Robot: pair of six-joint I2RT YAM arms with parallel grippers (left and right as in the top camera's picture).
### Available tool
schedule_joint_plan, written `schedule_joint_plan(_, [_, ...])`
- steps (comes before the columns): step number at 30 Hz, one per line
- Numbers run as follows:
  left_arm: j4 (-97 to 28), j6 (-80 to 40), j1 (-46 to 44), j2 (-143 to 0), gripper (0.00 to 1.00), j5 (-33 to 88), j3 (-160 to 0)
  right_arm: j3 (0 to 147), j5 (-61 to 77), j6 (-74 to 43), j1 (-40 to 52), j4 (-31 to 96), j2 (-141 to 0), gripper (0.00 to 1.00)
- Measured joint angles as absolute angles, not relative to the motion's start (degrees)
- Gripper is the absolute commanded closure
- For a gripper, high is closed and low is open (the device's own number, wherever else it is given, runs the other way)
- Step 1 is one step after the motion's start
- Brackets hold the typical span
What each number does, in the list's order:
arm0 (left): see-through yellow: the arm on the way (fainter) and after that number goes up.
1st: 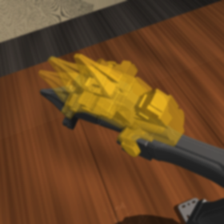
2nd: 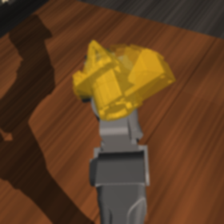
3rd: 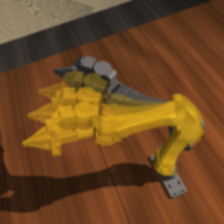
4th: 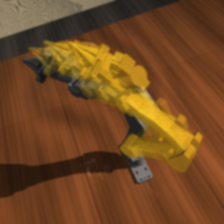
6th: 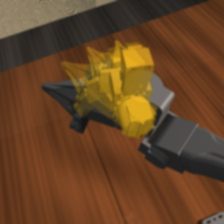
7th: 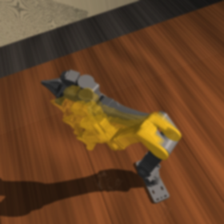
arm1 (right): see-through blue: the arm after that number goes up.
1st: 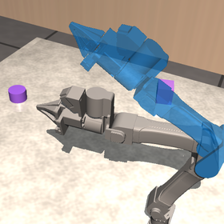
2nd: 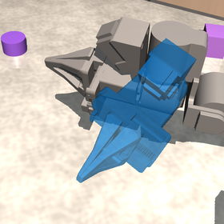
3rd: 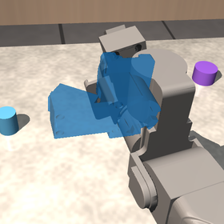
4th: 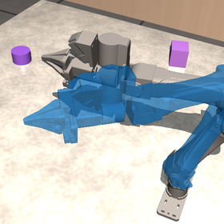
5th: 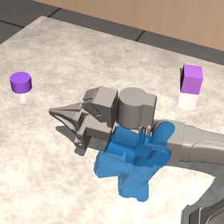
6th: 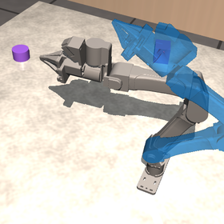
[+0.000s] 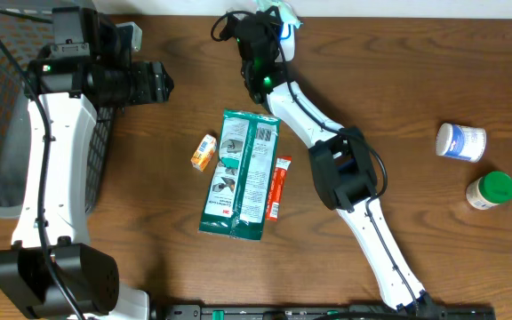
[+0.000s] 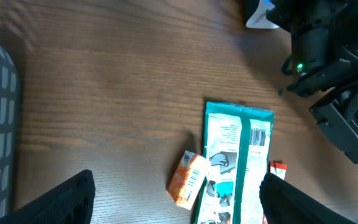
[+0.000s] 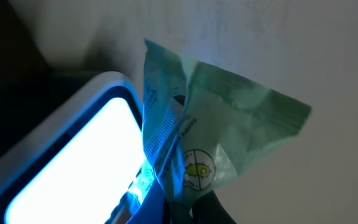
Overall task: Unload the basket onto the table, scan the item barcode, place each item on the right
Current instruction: 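Hold the pouch in front of the scanner with the right gripper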
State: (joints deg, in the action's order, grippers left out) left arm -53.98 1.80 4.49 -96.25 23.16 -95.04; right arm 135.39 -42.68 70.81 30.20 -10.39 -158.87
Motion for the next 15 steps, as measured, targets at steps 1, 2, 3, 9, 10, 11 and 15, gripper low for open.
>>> schedule_joint_plan(1, [-54.0,1.8,4.5,-96.2,0.20,23.2,-95.0,135.4,-42.6,69.7,30.3,-9.8,-158.9,0.99])
schedule_joint_plan(2, [-54.0,1.8,4.5,-96.2,0.20,23.2,-95.0,135.4,-42.5,68.5,30.3,-9.3,-158.9,0.99])
schedule_joint_plan(3, [-54.0,1.8,4.5,-96.2,0.19,23.2,-95.0,135.4,-42.4,67.1,30.3,-8.7,-158.9,0.99])
schedule_joint_plan(9, [-54.0,1.8,4.5,-96.2,0.20,23.2,-95.0,136.0,-41.7,61.4,31.0,-5.2,-158.9,0.99])
schedule_joint_plan(10, [-54.0,1.8,4.5,-96.2,0.20,23.2,-95.0,136.0,-41.6,60.9,31.1,-5.0,-158.9,0.99])
schedule_joint_plan(11, [-54.0,1.8,4.5,-96.2,0.19,23.2,-95.0,136.0,-41.5,60.4,31.2,-4.9,-158.9,0.99])
schedule_joint_plan(15, [-54.0,1.8,4.5,-96.2,0.20,23.2,-95.0,136.0,-40.0,59.6,31.9,-4.9,-158.9,0.99])
